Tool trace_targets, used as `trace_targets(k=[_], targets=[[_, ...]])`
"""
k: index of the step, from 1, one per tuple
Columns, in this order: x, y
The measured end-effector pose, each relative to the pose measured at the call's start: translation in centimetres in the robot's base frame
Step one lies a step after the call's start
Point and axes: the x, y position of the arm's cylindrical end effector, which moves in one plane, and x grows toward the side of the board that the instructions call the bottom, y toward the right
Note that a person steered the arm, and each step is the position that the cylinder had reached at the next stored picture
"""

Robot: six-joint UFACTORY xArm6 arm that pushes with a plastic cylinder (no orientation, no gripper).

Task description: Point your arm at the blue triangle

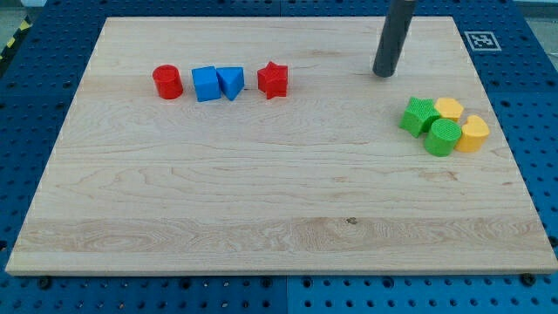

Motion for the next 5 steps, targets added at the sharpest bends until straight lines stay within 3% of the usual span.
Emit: trace_targets(k=[5], targets=[[-3.1, -21.4]])
